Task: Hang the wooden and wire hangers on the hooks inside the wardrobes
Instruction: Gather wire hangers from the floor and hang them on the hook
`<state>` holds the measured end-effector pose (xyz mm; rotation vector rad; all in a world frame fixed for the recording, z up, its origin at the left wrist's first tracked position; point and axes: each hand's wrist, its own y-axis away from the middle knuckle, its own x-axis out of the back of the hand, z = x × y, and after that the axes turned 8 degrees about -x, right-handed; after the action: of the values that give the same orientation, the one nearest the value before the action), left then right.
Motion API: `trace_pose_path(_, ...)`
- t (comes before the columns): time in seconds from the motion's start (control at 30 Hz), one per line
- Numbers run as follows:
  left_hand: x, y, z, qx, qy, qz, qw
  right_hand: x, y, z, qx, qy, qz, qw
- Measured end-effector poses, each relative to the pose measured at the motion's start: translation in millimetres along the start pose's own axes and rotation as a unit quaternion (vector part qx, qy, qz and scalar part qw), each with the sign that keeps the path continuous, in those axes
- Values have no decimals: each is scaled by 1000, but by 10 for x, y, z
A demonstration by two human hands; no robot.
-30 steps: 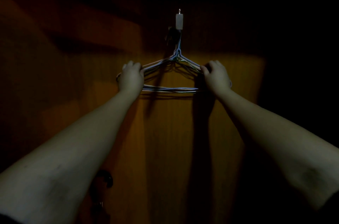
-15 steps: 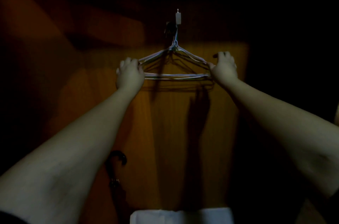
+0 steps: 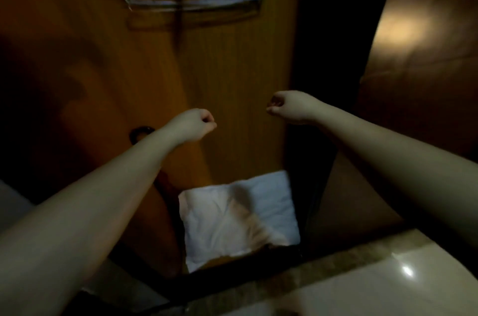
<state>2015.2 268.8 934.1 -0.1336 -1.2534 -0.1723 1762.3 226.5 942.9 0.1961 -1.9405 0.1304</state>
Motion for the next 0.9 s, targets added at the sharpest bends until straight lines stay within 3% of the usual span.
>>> trace_pose_path(0.17, -778, 234, 370, -24, 18, -46, 999, -442, 650, 585, -30, 24, -98, 994)
trace_pose_path(0.43, -1899, 102, 1296, -46, 59, -101, 992, -1037, 1419, 2073, -120, -40, -159, 979)
trace_pose_path(0.9, -3624, -822, 4424, -160, 72, -216, 960, -597, 2876, 5374, -327, -50, -185, 925)
